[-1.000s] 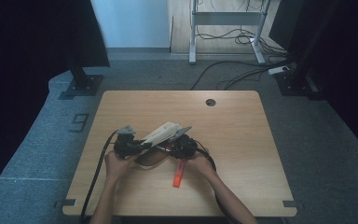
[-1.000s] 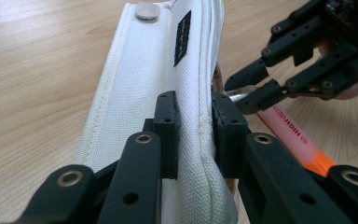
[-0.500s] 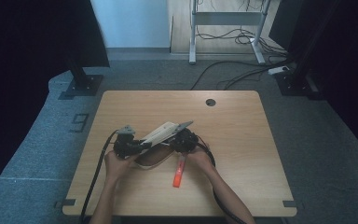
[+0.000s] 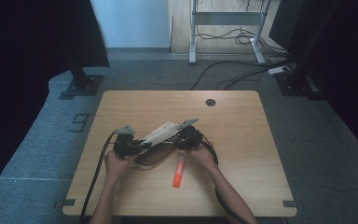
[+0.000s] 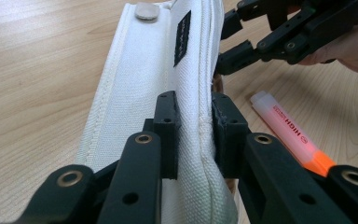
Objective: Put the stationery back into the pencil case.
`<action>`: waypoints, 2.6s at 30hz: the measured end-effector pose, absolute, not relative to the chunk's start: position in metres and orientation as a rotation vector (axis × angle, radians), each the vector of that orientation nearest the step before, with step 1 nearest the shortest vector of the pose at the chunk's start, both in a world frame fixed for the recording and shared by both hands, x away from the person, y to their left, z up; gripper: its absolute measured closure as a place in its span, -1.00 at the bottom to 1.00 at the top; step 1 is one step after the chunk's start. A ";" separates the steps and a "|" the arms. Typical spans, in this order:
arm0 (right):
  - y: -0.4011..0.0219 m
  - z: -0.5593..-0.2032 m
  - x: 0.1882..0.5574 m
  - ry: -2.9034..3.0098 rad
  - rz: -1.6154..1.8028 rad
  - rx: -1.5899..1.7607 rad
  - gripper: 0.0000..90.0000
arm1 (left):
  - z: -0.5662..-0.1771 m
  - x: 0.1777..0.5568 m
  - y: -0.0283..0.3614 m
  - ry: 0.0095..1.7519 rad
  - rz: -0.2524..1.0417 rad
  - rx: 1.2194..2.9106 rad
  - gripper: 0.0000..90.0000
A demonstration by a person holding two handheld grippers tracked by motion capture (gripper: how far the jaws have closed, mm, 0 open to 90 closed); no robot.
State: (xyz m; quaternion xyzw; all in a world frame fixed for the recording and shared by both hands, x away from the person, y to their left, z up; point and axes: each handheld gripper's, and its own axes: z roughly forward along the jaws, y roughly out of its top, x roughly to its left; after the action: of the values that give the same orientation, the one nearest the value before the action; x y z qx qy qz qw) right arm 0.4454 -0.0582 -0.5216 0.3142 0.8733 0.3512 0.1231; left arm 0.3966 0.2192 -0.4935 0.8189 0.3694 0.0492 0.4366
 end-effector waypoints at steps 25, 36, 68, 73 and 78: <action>-0.074 -0.527 0.443 2.557 1.046 0.965 0.85 | -0.493 0.396 0.219 0.919 0.124 2.039 0.66; -0.060 -0.527 0.447 2.552 1.046 0.959 0.81 | -0.493 0.396 0.219 0.922 0.127 2.040 0.66; -0.093 -0.516 0.392 2.544 1.093 0.968 -0.36 | -0.494 0.396 0.219 0.918 0.128 2.042 0.65; -0.091 -0.520 0.380 2.549 1.097 0.955 -0.36 | -0.494 0.396 0.219 0.918 0.128 2.044 0.65; -0.085 -0.521 0.369 2.554 1.099 0.929 -0.36 | -0.494 0.396 0.219 0.914 0.129 2.046 0.65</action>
State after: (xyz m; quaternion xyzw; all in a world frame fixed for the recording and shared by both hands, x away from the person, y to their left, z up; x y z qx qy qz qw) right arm 0.3688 -0.0847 -0.5214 0.3150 0.8665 0.3727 0.1048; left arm 0.3960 0.2189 -0.4936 0.8214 0.3670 0.0516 0.4336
